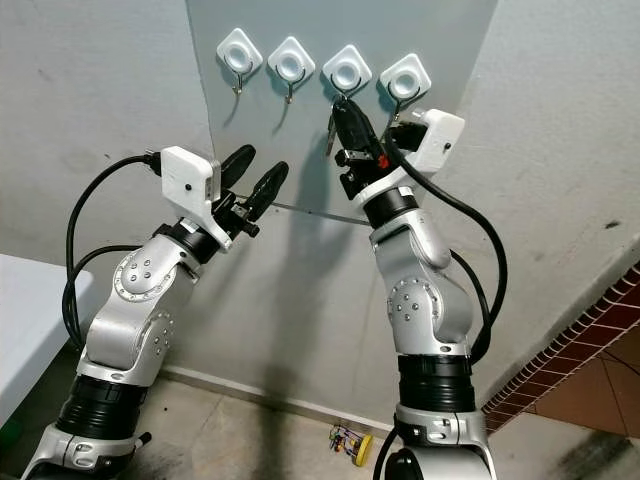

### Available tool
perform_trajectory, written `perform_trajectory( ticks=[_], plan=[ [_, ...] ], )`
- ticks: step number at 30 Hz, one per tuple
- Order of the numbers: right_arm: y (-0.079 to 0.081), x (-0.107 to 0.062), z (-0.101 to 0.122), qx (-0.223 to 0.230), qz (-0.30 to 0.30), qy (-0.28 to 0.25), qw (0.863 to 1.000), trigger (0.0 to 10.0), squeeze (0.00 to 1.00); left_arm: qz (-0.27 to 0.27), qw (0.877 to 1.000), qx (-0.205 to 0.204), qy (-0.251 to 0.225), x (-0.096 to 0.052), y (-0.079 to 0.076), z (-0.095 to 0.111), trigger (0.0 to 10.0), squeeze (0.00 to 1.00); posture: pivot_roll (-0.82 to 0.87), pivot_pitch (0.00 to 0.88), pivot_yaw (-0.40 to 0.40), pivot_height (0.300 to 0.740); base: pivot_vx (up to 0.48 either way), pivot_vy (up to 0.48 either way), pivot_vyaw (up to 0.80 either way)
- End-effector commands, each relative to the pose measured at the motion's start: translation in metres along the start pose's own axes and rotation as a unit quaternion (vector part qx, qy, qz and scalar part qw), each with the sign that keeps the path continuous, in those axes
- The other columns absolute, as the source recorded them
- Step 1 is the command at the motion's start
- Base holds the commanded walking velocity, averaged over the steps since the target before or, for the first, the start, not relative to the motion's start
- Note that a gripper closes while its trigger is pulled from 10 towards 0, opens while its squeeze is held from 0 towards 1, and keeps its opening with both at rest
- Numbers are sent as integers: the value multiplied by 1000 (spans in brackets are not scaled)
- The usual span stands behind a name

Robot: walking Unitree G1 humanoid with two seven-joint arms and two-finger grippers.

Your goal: Hang keys on a hook

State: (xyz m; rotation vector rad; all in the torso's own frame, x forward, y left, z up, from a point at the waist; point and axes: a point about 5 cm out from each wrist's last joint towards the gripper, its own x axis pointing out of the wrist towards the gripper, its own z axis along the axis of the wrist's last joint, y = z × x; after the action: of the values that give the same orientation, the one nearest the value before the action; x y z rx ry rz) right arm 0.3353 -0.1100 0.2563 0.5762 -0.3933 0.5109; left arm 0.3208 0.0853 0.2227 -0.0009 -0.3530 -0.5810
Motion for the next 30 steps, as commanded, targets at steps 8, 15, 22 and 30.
perform_trajectory(
  ticks=[8, 15, 22, 30],
  plan=[
    [-6, -7, -3, 32, -23, 11, 999, 10000, 0, 2, 1000, 2, -4, 1, 1, 5, 10000, 0, -130, 36, -30, 740, 0, 0, 0],
    [-7, -7, -3, 28, -31, 13, 999, 10000, 0, 2, 1000, 2, -4, 1, 1, 5, 10000, 0, -129, 35, -31, 740, 0, 0, 0],
    [-9, -11, -5, 6, -25, 13, 1000, 10000, 1000, 8, 1000, 5, -4, 2, 2, 5, 10000, 0, -127, 32, -33, 740, 0, 0, 0],
    [-13, -23, -14, -50, -27, 31, 998, 10000, 1000, 43, 999, 20, 5, -2, 8, -3, 10000, 0, -125, 21, -33, 740, 0, 0, 0]
  ],
)
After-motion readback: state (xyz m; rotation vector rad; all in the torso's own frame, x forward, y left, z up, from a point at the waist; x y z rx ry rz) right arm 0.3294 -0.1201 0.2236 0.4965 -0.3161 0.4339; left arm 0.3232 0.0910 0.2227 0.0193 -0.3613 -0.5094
